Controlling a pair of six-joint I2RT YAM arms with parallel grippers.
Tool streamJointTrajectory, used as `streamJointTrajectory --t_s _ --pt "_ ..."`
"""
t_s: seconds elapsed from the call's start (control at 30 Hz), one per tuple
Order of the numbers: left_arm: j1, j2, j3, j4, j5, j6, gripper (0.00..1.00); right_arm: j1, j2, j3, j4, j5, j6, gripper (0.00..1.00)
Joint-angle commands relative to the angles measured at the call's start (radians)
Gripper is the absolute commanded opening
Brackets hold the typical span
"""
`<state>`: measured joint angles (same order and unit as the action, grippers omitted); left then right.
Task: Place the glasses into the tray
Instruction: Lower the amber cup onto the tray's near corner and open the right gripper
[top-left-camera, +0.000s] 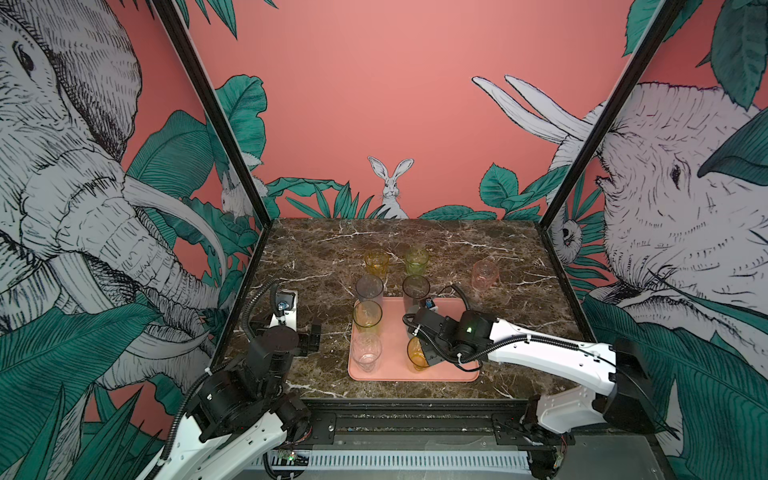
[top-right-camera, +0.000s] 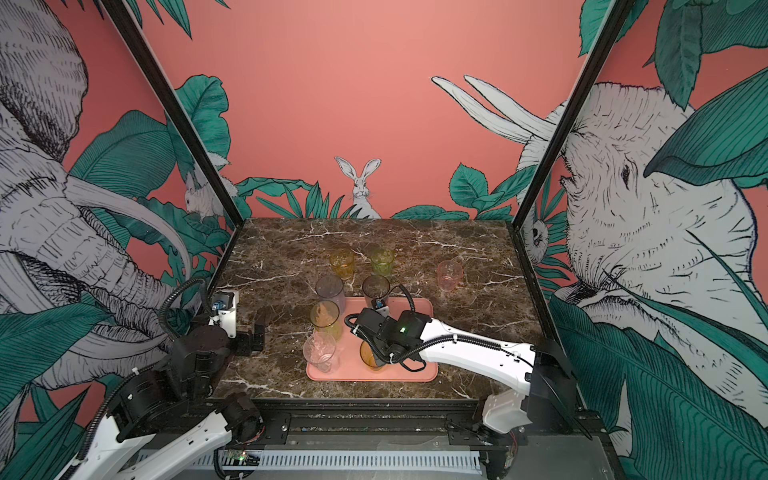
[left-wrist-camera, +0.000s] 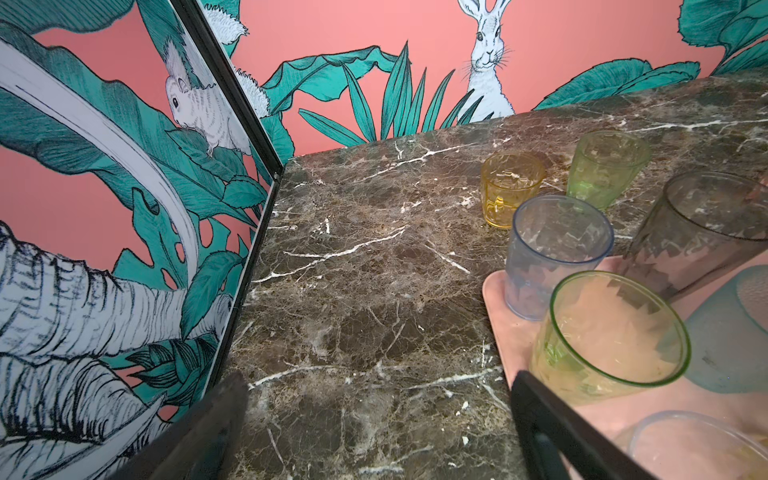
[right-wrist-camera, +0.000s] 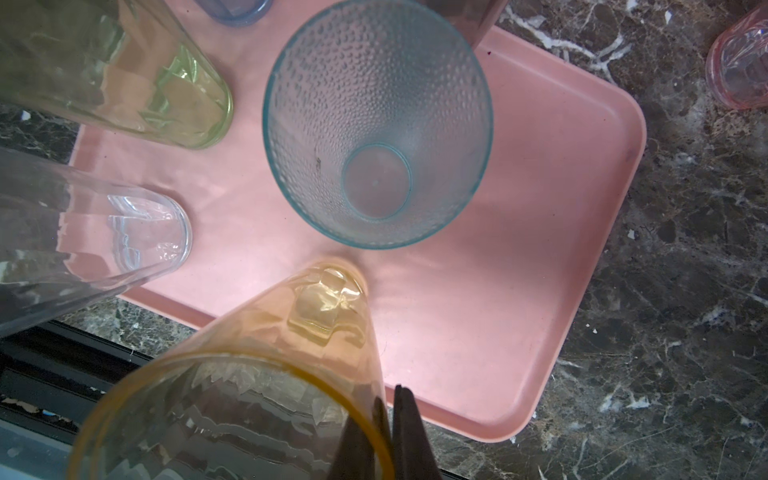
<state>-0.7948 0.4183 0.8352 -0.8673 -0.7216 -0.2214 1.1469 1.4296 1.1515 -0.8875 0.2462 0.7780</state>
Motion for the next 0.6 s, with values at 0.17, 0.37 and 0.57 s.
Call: streamJointTrajectory --t_s 0.17,0.37,0.57 --pt "0.004 -0.004 -0.008 -0.016 -0.004 -0.022 1.0 0.005 0.023 0.038 -0.01 0.012 0.024 0.0" --pt "0.003 -0.003 -0.008 -0.018 -0.005 -0.022 1.0 0.005 0.032 0.041 -0.007 0.007 0.025 0.0" --pt "0.004 -0.003 -0.009 -0.018 -0.004 -0.022 0.99 0.006 0.039 0.046 -0.017 0.013 0.03 0.13"
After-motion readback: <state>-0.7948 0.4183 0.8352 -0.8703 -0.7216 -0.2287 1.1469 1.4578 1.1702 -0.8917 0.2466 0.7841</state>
